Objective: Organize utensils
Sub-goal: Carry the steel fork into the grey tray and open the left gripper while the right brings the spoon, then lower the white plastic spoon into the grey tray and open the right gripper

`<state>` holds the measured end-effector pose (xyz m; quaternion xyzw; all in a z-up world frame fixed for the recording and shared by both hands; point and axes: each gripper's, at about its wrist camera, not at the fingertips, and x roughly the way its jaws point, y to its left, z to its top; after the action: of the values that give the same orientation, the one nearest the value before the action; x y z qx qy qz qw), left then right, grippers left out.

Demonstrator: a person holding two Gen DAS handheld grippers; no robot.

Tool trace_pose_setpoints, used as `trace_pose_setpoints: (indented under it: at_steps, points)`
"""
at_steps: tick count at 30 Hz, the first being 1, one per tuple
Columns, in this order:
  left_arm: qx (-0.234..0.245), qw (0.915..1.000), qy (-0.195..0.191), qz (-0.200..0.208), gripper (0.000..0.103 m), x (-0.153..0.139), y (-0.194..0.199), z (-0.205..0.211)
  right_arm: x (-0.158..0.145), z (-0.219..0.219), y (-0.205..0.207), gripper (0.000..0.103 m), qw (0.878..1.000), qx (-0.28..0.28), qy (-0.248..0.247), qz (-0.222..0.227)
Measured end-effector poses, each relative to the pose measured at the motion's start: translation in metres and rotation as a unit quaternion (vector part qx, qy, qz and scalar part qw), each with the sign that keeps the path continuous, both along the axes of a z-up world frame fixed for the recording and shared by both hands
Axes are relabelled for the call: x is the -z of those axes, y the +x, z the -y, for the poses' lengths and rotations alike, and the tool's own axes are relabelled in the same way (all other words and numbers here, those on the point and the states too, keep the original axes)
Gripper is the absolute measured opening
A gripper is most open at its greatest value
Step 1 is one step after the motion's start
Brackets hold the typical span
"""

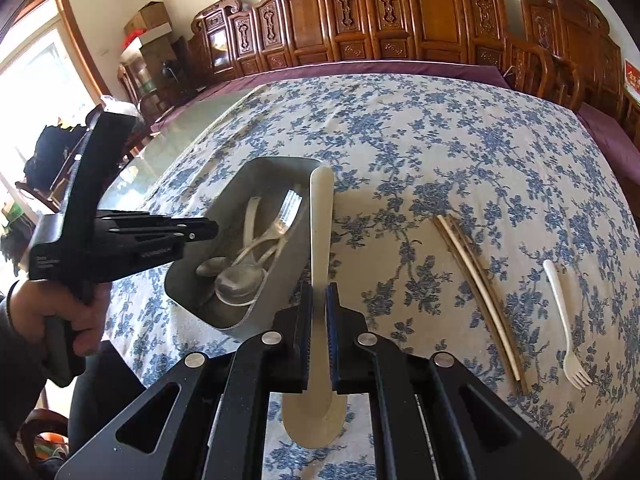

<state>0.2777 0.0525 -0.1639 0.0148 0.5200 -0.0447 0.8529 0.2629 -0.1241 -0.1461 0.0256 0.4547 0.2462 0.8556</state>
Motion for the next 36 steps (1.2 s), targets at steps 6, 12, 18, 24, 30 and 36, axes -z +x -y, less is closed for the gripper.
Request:
trace_pose_setpoints:
  at_steps: [6, 12, 18, 24, 30, 36]
  points:
    - [-0.004, 0.9997, -0.01, 0.023, 0.007, -0.023, -0.021, -0.011, -0.005, -0.024, 0.009, 0.008, 1.0, -0.015, 0.009, 0.0]
    - [-0.012, 0.9988, -0.019, 0.042, 0.007, -0.042, -0.038, -0.027, -0.005, -0.054, 0.028, 0.008, 0.999, -0.023, 0.032, -0.014]
    - [-0.018, 0.998, -0.023, 0.057, 0.007, -0.055, -0.048, -0.045, 0.006, -0.083, 0.05, 0.008, 0.999, -0.024, 0.023, -0.031]
    - [-0.026, 0.9972, -0.02, 0.068, 0.007, -0.068, -0.057, -0.062, 0.025, -0.102, 0.069, 0.008, 0.998, -0.019, 0.018, -0.057]
    - [-0.037, 0.9966, -0.015, 0.072, 0.007, -0.072, -0.06, -0.079, 0.043, -0.117, 0.084, 0.008, 0.998, -0.013, -0.004, -0.068]
    - [-0.041, 0.9967, -0.012, 0.069, 0.007, -0.069, -0.061, -0.082, 0.053, -0.117, 0.094, 0.008, 0.997, -0.006, -0.011, -0.077]
